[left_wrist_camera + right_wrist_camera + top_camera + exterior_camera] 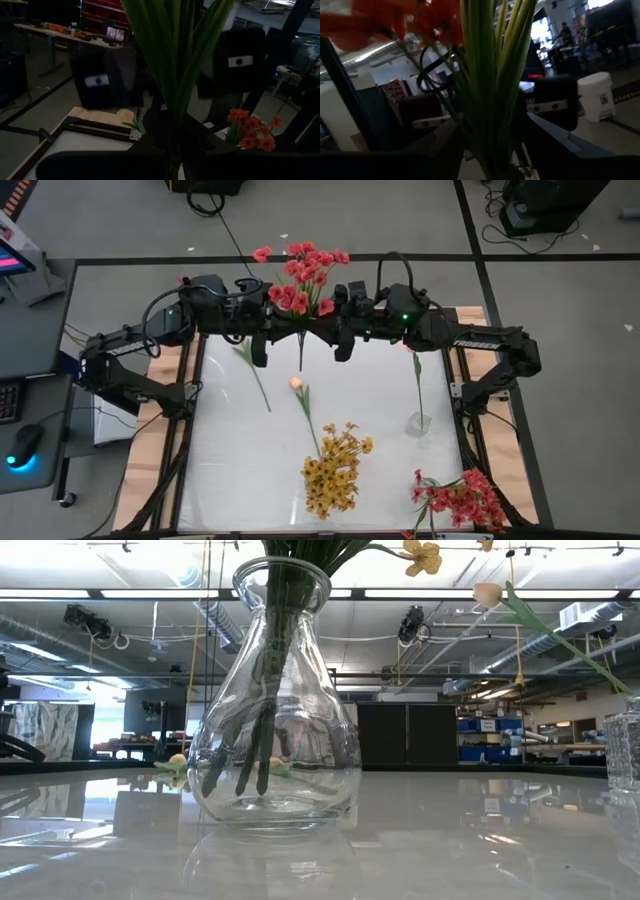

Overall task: Sort flowers into vase by color
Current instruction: Put the pink flowers into the bottom right transparent vase

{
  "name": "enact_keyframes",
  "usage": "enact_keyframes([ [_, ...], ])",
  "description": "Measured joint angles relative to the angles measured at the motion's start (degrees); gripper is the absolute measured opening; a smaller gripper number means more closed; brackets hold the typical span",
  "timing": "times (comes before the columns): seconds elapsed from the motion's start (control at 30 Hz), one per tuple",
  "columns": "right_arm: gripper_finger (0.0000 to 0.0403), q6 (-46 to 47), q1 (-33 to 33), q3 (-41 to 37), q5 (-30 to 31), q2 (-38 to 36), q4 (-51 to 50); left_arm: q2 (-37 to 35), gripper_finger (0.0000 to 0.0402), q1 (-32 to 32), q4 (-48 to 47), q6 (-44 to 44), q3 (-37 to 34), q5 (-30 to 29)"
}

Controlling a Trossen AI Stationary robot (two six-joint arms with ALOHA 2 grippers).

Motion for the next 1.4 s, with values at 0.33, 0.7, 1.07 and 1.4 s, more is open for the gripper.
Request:
enact_keyframes([
  [0.33, 0.0136, -1.3, 0.0, 0.0, 0.9, -0.3, 0.8, 0.0, 0.0023, 0.0, -0.4, -0.1, 0.0, 0.0],
  [0.7, 0.0037, -2.4, 0.0, 0.0, 0.1, -0.3, 0.6, 0.0, 0.0024, 0.0, -0.4, -0.2, 0.0, 0.0],
  [1.07, 0.0032, -3.5, -0.5, 0.0, -0.1, -0.4, -1.1, 0.0, 0.0116, 1.6, -1.5, -0.2, 0.0, -0.2],
  [1.4, 0.0029, -5.5, -3.7, 0.0, -1.7, -3.0, -4.4, -1.5, 0.0201, 5.0, -9.3, 0.4, 0.1, -0.3],
])
